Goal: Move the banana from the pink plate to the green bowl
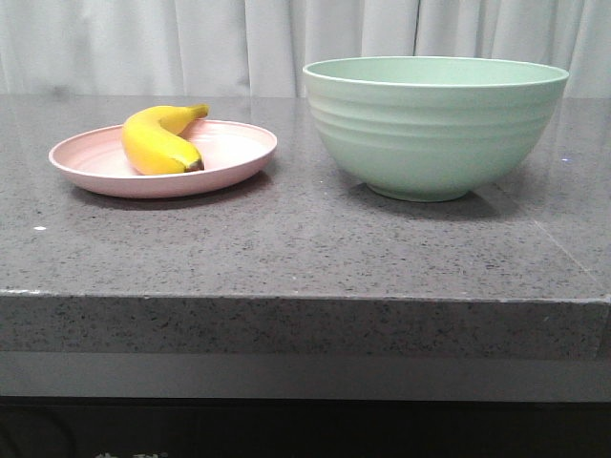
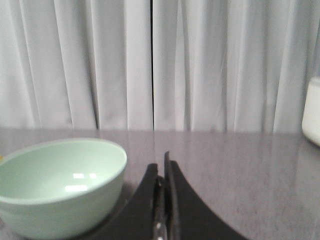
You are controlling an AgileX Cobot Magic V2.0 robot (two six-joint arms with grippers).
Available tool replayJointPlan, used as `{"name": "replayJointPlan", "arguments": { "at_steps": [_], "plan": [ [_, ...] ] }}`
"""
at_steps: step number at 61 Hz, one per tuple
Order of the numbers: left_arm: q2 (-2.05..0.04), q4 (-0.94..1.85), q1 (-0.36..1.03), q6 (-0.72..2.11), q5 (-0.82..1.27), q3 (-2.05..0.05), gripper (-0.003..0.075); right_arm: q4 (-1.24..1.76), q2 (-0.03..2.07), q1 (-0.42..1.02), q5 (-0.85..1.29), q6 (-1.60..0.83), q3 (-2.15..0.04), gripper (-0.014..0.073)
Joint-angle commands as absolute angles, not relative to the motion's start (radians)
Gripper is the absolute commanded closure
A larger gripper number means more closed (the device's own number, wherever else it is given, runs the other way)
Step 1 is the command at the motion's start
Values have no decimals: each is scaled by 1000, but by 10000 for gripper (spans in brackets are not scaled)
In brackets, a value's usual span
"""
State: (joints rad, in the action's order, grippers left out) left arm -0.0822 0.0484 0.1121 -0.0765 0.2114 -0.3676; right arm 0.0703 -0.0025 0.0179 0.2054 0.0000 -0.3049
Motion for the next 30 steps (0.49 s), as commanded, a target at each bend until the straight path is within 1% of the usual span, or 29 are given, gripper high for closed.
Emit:
{"name": "replayJointPlan", "arguments": {
  "at_steps": [1, 9, 16, 21, 30],
  "plan": [
    [-161, 43, 119, -82, 241, -492, 738, 57, 63, 12, 207, -9, -426, 662],
    [-279, 33, 119, -82, 388, -651, 738, 57, 173, 12, 321, -9, -554, 662],
    [-376, 33, 119, -82, 473, -743, 738, 57, 280, 12, 425, -9, -664, 662],
    [-436, 41, 119, -82, 491, -785, 738, 57, 360, 12, 494, -9, -722, 662],
    [-495, 51, 119, -82, 479, -789, 738, 57, 446, 12, 530, -9, -739, 662]
  ]
}}
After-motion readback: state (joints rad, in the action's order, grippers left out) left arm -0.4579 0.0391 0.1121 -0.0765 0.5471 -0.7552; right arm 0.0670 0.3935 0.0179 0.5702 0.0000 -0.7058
